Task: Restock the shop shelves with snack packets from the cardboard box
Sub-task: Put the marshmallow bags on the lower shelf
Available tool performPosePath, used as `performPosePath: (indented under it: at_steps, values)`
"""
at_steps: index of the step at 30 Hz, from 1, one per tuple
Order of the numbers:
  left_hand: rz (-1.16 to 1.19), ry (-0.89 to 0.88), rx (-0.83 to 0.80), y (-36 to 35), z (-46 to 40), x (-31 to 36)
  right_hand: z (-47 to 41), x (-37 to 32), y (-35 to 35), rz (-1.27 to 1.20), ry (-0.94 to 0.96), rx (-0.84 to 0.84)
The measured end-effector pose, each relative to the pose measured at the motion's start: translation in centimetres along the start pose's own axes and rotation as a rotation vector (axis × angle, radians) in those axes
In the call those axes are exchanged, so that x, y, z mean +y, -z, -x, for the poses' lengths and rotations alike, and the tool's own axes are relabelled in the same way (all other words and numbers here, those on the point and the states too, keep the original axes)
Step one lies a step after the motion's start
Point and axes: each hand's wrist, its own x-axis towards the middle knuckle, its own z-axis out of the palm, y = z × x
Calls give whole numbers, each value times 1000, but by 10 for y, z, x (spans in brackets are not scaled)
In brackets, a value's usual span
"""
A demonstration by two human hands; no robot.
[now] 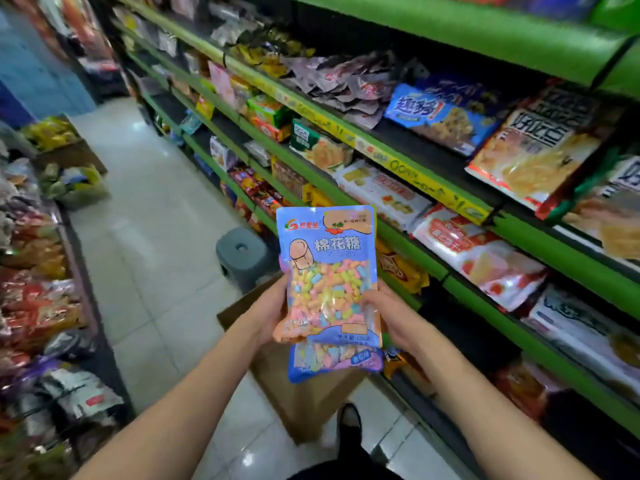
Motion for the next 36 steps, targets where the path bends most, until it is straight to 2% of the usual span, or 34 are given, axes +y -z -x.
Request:
performPosePath:
  at_steps: [4, 8, 17, 26, 29, 36]
  values:
    - [2, 88, -81, -41, 20, -30, 64, 20, 12, -79, 76, 101]
    - [-95, 170, -129, -90, 29, -60, 129, 31, 35, -87, 158, 193]
    - [-252, 270, -220, -221, 21, -132, 258, 59, 121, -171, 211, 446]
    - [-392, 423, -349, -368, 30, -244, 394, 117, 218, -270, 273, 522]
    - [-388, 483, -406, -400, 33, -291, 436, 143, 251, -284, 259, 551]
    - [-459, 487, -381, -441, 42, -378, 503, 195, 295, -302, 182, 614]
